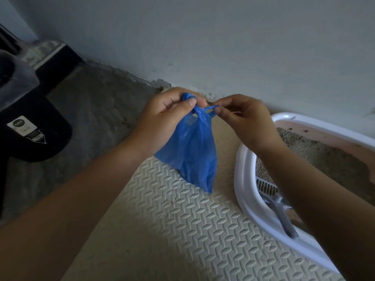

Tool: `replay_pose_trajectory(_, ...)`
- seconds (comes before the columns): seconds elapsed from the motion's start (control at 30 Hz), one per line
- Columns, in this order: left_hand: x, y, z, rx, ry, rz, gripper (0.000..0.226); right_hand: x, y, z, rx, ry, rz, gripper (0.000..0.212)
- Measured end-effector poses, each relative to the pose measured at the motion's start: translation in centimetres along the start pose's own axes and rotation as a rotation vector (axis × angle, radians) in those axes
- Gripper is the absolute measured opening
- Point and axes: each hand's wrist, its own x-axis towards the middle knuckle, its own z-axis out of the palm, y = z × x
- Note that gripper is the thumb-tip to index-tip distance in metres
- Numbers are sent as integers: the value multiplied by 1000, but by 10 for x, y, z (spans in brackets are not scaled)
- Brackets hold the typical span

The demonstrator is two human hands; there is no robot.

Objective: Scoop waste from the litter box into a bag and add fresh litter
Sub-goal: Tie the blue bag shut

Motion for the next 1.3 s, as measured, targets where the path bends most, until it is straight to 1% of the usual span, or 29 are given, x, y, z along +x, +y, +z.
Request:
replay_pose_trajectory(0.13,-2,-5,0,-6,58,-35,22,-1,2,-5,4,57,-27,18)
replay_pose_trajectory(0.3,-5,-10,-1,-47,113,-96,24,-2,2,-8,-19,158,-55,12)
replay_pose_trajectory(0.4,-6,-12,1,-75,123,-122,23,-2,3,-10,-24,187,-50,16)
replay_pose_trajectory(0.5,-7,-14,1,-108,116,-137,23,-2,7,-12,-18,214,-16,18)
replay_pose_trajectory(0.63,-7,-16,0,-132,139,-142,24,-3,12,-18,-43,236,42,13)
replay_pose_trajectory(0.77,-8,-19,-1,-111,144,-142,25,-5,16,-22,-55,255,68,13)
replay_pose_trajectory(0.93,-11,-21,-4,-106,162,-153,21,-4,22,-28,-92,284,81,19)
replay_pose_trajectory(1.17,-19,-26,-8,-54,184,-182,28,-3,35,-39,-186,334,111,14)
replay_pose_trajectory(1.3,-22,-30,-13,-56,215,-238,27,-4,44,-43,-216,347,134,13)
